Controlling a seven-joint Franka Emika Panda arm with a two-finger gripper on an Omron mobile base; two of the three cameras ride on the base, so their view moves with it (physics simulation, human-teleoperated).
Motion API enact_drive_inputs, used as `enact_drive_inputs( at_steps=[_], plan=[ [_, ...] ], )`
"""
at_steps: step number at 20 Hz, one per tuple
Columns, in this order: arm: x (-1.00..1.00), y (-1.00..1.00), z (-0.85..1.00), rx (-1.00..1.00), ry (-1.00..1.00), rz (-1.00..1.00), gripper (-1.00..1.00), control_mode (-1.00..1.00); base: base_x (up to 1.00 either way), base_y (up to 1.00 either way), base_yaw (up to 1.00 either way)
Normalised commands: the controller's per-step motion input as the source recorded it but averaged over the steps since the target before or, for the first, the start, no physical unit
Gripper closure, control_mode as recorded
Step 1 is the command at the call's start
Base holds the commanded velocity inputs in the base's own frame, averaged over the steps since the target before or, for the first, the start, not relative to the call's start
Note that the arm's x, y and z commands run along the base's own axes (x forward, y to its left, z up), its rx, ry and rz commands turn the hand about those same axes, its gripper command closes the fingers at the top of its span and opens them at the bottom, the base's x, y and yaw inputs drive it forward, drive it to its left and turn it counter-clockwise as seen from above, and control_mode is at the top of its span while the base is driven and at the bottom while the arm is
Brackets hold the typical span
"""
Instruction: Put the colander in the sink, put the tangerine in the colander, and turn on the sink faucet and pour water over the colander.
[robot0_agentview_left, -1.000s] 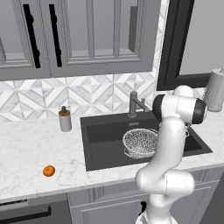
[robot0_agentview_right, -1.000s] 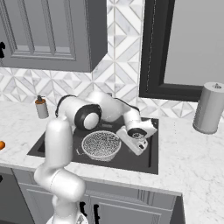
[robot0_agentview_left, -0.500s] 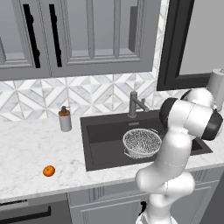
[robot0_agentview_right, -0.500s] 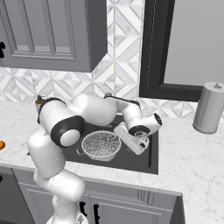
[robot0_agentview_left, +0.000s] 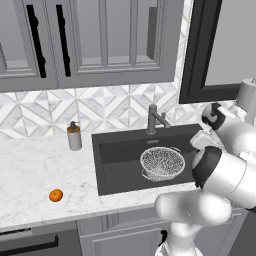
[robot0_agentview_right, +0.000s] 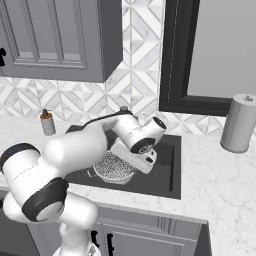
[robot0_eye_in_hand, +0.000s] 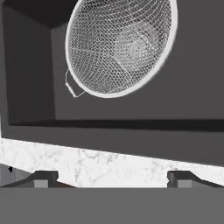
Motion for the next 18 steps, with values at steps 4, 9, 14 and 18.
enact_drive_inputs(
  at_steps=[4,9,14,18],
  plan=[
    [-0.33,0.90,0.47,-0.17,0.00,0.09,-1.00,-1.00,0.00,0.00,0.00],
    [-0.33,0.99,0.36,-0.22,0.00,0.07,-1.00,-1.00,0.00,0.00,0.00],
    [-0.32,1.00,0.36,-0.19,0.00,0.04,-1.00,-1.00,0.00,0.00,0.00],
    [-0.24,1.00,0.33,-0.19,-0.03,0.00,-1.00,-1.00,0.00,0.00,0.00]
  ],
)
